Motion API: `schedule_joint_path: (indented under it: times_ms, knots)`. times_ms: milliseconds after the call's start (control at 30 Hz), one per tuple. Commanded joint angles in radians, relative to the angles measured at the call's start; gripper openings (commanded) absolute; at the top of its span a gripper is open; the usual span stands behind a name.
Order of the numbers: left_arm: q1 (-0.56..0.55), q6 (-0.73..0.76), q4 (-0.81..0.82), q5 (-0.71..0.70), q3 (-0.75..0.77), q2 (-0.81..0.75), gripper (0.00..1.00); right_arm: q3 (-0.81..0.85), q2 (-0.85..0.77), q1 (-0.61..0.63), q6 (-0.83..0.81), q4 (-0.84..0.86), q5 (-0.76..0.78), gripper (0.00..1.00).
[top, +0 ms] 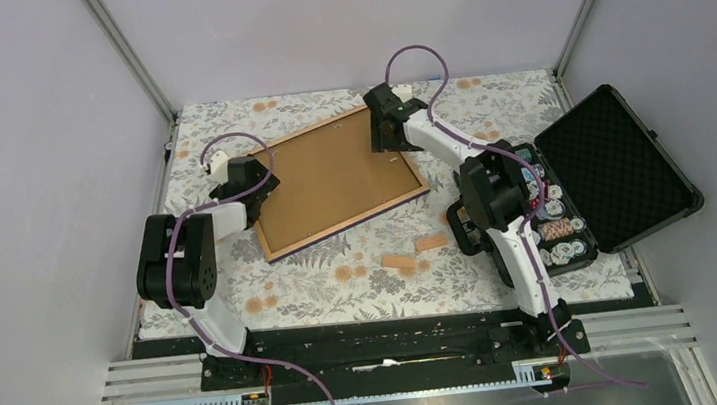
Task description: Put the photo into the frame
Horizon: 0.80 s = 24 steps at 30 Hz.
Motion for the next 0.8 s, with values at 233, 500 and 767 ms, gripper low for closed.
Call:
schedule_joint_path:
  times_ms: [233, 500, 767]
  knots:
    - [-0.005, -0.002, 0.059, 0.010, 0.017, -0.021, 0.98, 0.036, 0.066, -0.043, -0.033, -0.040, -0.146, 0.71]
    - [-0.005, -0.001, 0.055, 0.013, 0.020, -0.018, 0.98, 0.057, 0.083, -0.043, -0.048, -0.062, -0.172, 0.65]
    - [-0.005, 0.001, 0.055, 0.016, 0.021, -0.017, 0.98, 0.038, 0.047, -0.044, -0.074, -0.065, -0.207, 0.38]
